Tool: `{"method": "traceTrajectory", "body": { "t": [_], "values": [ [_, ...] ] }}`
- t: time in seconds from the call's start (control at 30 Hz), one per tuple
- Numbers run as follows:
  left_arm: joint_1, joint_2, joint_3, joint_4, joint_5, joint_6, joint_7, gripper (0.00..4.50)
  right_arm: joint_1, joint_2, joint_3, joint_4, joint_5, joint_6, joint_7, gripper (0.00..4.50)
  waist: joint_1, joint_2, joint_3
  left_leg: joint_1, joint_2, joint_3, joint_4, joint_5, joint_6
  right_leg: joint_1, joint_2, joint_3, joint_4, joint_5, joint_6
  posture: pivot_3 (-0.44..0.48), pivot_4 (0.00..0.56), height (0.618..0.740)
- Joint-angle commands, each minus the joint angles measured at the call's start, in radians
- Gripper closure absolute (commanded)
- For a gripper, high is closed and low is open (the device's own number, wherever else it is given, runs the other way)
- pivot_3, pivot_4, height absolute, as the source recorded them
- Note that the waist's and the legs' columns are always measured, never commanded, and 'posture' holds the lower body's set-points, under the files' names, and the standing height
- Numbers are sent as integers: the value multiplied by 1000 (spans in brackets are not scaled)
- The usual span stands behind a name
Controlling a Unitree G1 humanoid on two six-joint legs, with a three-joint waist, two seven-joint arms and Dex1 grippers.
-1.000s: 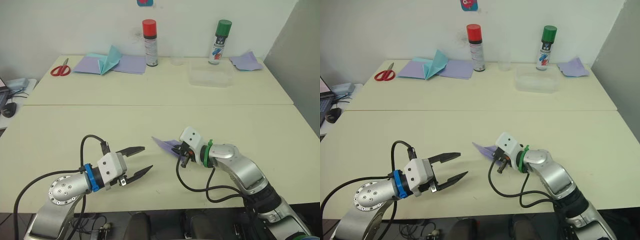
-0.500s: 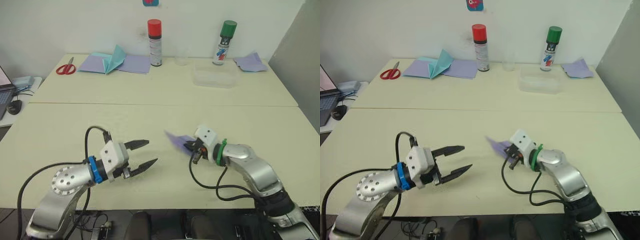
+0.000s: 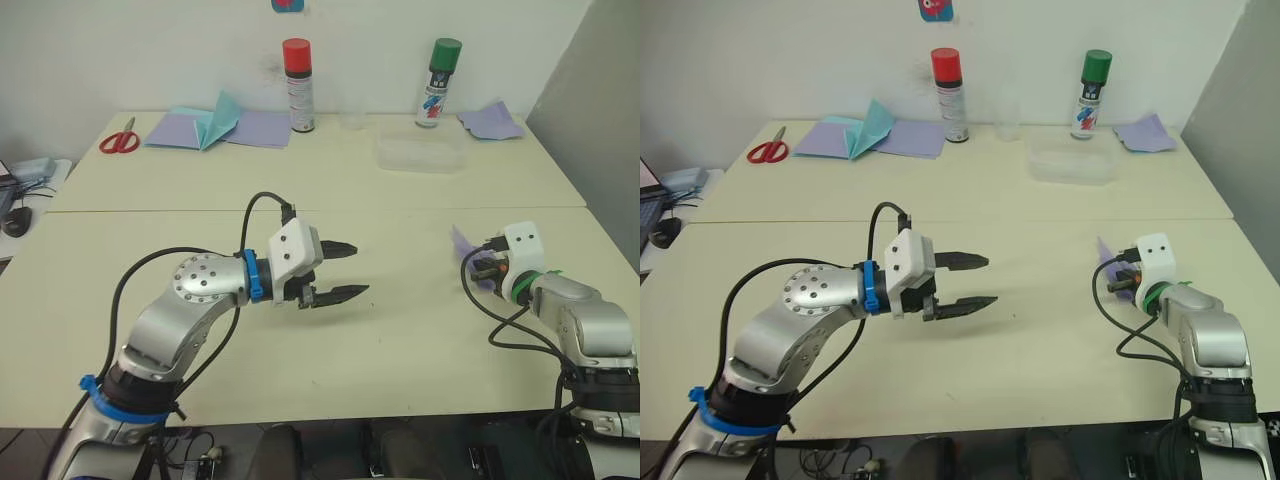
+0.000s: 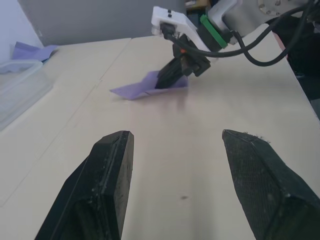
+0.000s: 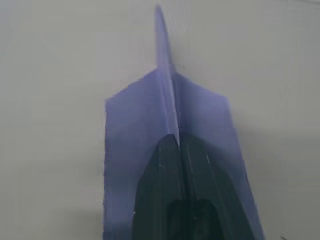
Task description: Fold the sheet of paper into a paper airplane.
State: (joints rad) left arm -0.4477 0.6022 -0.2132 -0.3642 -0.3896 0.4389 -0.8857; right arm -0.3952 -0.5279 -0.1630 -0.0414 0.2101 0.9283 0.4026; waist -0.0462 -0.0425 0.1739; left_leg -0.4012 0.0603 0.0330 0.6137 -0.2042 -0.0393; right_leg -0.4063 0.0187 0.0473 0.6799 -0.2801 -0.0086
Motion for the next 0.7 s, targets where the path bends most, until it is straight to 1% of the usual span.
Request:
{"method": "traceTrajectory", "body": {
  "t": [0.03, 0.23, 0.33, 0.5, 0.67, 0.7],
  "values": [
    [8, -5, -2, 22, 34, -54, -12, 1339, -32, 0, -17, 33, -3, -9, -24, 4474, -2, 0, 0, 0, 0, 0, 0, 0, 0, 0, 0, 0, 0, 0, 0, 0, 150, 740],
    [44, -16, 17, 29, 36, -73, -12, 1339, -17, 5, -11, 57, 4, -36, -20, 4474, -1, 0, 0, 0, 0, 0, 1, 0, 0, 0, -1, 0, 0, 0, 0, 0, 150, 740],
    [57, -11, 24, 25, 35, -75, -14, 1339, -10, 3, -11, 58, 3, -60, -20, 3902, -1, 0, 0, 0, 0, 0, 1, 0, 0, 1, -1, 0, 0, 0, 1, 0, 150, 740],
    [64, -5, 32, 24, 42, -79, -18, 1339, 11, -27, 11, 14, -11, -102, -1, 2147, 1, 0, 0, 0, 0, 0, 1, 0, 0, 1, -1, 0, 0, 0, 1, 0, 150, 740],
    [69, -2, 38, 16, 42, -76, -21, 1339, 34, -39, 23, -46, -8, -132, 8, 217, 0, 0, 0, -1, 0, 0, 1, 0, 0, 1, -1, 0, 0, 0, 1, 0, 150, 740],
    [70, 1, 43, 16, 41, -74, -22, 1339, 33, -42, 24, -66, -6, -131, 11, 30, 0, 0, 0, -1, 0, 0, 1, 0, 0, 1, -1, 0, 0, 0, 1, 0, 150, 740]
  ]
}}
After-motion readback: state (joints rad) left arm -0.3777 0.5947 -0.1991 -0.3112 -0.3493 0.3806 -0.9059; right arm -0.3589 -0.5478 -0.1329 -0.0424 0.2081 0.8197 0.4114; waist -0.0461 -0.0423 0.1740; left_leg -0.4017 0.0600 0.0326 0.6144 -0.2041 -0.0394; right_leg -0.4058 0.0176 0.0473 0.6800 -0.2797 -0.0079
